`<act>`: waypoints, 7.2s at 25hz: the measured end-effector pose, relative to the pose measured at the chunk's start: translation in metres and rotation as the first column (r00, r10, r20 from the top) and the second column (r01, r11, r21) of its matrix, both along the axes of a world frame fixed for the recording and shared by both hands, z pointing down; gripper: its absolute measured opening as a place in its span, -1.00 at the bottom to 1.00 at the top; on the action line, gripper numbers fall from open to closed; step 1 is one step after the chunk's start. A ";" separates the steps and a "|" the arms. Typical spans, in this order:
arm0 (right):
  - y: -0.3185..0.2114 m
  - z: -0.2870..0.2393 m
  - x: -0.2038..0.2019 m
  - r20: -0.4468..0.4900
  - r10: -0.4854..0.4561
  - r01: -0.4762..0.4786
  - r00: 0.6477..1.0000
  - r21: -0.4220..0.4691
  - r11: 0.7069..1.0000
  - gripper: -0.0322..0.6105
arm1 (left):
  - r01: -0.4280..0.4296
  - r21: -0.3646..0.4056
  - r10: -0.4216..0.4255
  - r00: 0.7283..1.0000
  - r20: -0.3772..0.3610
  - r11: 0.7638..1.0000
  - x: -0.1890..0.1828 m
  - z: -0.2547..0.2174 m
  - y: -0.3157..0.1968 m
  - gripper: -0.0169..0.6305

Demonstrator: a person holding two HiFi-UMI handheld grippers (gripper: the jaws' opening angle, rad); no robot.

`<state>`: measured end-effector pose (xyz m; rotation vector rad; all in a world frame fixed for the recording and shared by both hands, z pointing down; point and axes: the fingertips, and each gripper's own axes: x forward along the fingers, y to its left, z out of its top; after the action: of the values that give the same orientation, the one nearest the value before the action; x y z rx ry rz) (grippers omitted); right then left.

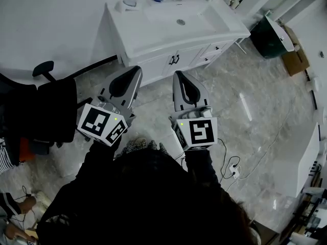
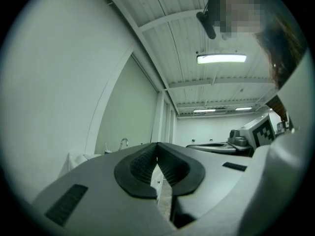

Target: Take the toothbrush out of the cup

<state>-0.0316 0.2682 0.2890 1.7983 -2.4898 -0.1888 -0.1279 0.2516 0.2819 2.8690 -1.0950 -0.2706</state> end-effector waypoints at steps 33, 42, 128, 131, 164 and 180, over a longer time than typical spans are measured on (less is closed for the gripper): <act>-0.098 -0.005 0.028 -0.007 -0.007 0.007 1.000 0.012 1.000 -0.89 | 0.014 0.012 -0.015 0.998 0.059 1.000 0.030 0.007 -0.096 -0.93; -0.141 -0.004 0.062 0.008 -0.034 0.034 0.999 0.007 0.999 -0.89 | 0.039 0.017 -0.040 0.996 0.074 0.999 0.063 0.003 -0.136 -0.93; -0.494 0.026 0.088 0.011 -0.076 0.076 0.997 -0.096 0.992 -0.89 | 0.143 -0.040 -0.141 0.988 0.065 0.989 0.067 0.025 -0.478 -0.93; -0.505 0.030 0.090 0.021 -0.092 0.094 0.996 -0.113 0.989 -0.89 | 0.161 -0.035 -0.158 0.984 0.080 0.986 0.071 0.026 -0.487 -0.93; -0.614 0.065 0.122 0.048 -0.206 0.211 0.977 -0.151 0.966 -0.89 | 0.190 -0.045 -0.178 0.965 0.193 0.981 0.138 0.070 -0.631 -0.93; -0.625 0.093 0.125 0.052 -0.202 0.208 0.978 -0.216 0.954 -0.89 | 0.185 -0.299 -0.118 0.966 0.229 0.936 0.146 0.139 -0.719 -0.43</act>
<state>0.0937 -0.3568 0.3819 1.4694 -2.5964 0.1029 0.0178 -0.4675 0.4208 2.5706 -1.2655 0.1919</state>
